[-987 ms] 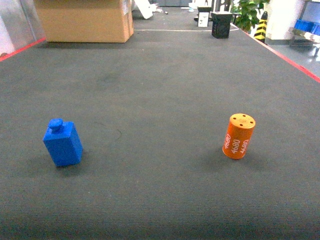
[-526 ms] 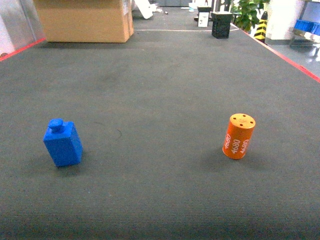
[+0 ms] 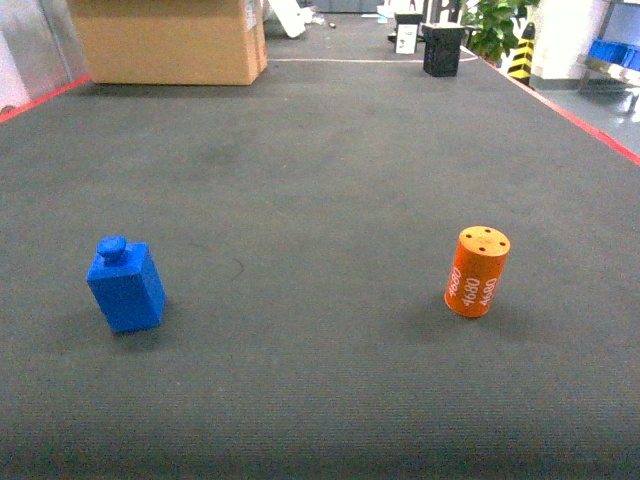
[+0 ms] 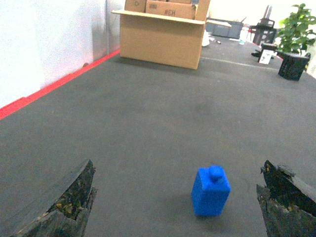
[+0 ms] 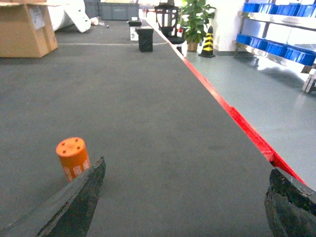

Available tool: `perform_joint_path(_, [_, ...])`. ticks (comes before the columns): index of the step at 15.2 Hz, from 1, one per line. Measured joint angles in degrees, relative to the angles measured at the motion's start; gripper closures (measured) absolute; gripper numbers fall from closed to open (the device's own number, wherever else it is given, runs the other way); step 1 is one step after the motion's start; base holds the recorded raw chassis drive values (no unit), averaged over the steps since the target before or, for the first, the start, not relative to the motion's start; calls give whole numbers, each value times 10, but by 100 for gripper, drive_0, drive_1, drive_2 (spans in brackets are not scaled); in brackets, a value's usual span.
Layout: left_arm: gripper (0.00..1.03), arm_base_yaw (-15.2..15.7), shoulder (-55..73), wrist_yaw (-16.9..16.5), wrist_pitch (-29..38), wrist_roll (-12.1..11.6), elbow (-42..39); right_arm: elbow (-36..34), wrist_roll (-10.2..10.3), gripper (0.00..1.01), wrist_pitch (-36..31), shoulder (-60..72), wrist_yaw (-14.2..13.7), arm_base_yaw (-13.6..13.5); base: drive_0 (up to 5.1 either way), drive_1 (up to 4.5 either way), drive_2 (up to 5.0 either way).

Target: Sort blue parts and orange caps into right shelf containers

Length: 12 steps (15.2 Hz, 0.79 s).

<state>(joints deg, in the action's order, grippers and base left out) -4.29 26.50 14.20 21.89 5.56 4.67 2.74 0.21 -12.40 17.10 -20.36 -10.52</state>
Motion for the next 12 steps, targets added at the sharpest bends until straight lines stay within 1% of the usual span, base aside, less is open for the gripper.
perform_joint_path(1, [5,-2,134,-10,116,-11,42,29,0,3,-110,122,-33,-25,0,0,0])
perform_joint_path(2, [5,-12,249,-28,195,-20,89,66,6,3,-197,232,-23,-35,0,0,0])
perform_joint_path(3, [5,-28,353,-51,238,-26,136,108,17,3,-270,339,-7,-46,0,0,0])
perform_joint_path(4, [5,-39,452,-69,252,-28,181,150,26,3,-325,445,-1,-57,0,0,0])
perform_joint_path(5, [5,-49,536,-76,254,-28,218,185,33,3,-359,539,-1,-68,0,0,0])
perform_joint_path(6, [5,-57,613,-78,258,-26,251,215,42,3,-379,617,-1,-76,0,0,0])
perform_joint_path(7, [5,-60,655,-78,265,-23,269,243,50,3,-389,683,1,-77,0,0,0])
perform_joint_path(8, [5,-61,689,-78,275,-15,283,269,60,3,-391,737,7,-80,0,0,0])
perform_joint_path(10, [5,-61,735,-78,288,-9,302,311,66,3,-382,813,9,-91,0,0,0])
perform_joint_path(12, [5,-60,761,-79,295,-3,307,341,68,3,-377,841,9,-94,0,0,0])
